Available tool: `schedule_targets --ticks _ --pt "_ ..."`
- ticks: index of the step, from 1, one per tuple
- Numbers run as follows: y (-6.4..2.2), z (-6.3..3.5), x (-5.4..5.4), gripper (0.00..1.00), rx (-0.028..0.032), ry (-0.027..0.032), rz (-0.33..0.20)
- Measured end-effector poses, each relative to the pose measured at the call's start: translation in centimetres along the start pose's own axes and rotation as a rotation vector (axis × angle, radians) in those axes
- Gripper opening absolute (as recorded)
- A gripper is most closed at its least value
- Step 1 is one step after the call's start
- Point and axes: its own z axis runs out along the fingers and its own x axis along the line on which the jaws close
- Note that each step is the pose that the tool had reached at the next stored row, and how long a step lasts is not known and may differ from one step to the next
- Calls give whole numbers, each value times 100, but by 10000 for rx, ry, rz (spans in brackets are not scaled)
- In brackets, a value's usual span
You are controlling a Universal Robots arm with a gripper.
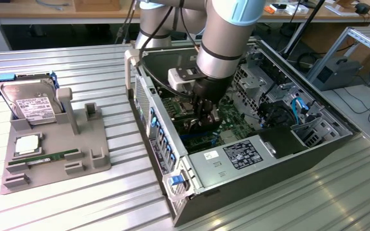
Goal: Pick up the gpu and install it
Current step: 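Insert the gpu into the slot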
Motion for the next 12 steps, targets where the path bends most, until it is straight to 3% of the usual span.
schedule_targets --ticks 12 --pt "-16 -37 0 27 -2 2 0"
